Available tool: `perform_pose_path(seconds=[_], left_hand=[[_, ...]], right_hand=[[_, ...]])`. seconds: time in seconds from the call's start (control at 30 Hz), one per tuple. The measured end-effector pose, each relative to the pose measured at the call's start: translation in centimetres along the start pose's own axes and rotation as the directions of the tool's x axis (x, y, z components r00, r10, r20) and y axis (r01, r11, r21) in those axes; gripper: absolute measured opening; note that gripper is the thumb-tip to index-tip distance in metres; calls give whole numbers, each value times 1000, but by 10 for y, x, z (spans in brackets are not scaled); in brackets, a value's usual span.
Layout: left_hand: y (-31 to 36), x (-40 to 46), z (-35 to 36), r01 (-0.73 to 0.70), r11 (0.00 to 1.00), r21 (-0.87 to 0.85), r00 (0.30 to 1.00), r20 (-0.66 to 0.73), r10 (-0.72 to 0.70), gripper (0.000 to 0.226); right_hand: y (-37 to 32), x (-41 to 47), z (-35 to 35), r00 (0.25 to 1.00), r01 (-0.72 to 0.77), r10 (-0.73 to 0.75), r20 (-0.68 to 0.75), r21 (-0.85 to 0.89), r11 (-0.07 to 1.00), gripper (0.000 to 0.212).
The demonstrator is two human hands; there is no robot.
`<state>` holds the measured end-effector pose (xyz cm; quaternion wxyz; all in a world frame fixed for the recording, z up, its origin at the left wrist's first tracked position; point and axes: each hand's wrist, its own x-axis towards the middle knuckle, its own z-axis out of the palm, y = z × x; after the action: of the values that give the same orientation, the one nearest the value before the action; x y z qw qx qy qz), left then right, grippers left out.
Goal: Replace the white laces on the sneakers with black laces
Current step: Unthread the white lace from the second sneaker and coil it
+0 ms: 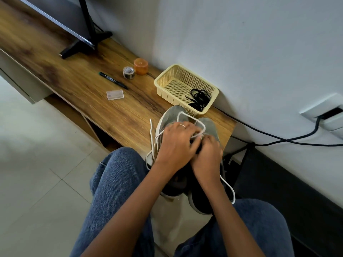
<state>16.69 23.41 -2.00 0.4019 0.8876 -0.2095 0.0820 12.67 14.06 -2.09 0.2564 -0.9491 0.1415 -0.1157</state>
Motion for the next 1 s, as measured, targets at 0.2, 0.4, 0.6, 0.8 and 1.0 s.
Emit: perform_pose_path(seconds=[0.2,0.4,0.6,0.8,1.0], left_hand=[[-4,-14,-28,30,997,77,998,51,-34,50],[-10,-38,-23,358,934,-9,933,49,-357,62],[-17,-48,1,442,895,-68,897,31,-440,65],[-19,-46,4,520,838,-165,851,24,-524,76],[-18,-44,5,519,844,-136,854,27,-520,80]], right_hand=[[-17,-6,-31,952,-176,263,-158,419,891,43],[-36,16,-36,985,103,-54,-166,306,946,21],[-40,42,-5,935,209,-155,320,-140,968,25],[-39,39,7,925,140,-36,378,-251,958,54],[-44,37,11,967,32,22,253,-211,977,24]])
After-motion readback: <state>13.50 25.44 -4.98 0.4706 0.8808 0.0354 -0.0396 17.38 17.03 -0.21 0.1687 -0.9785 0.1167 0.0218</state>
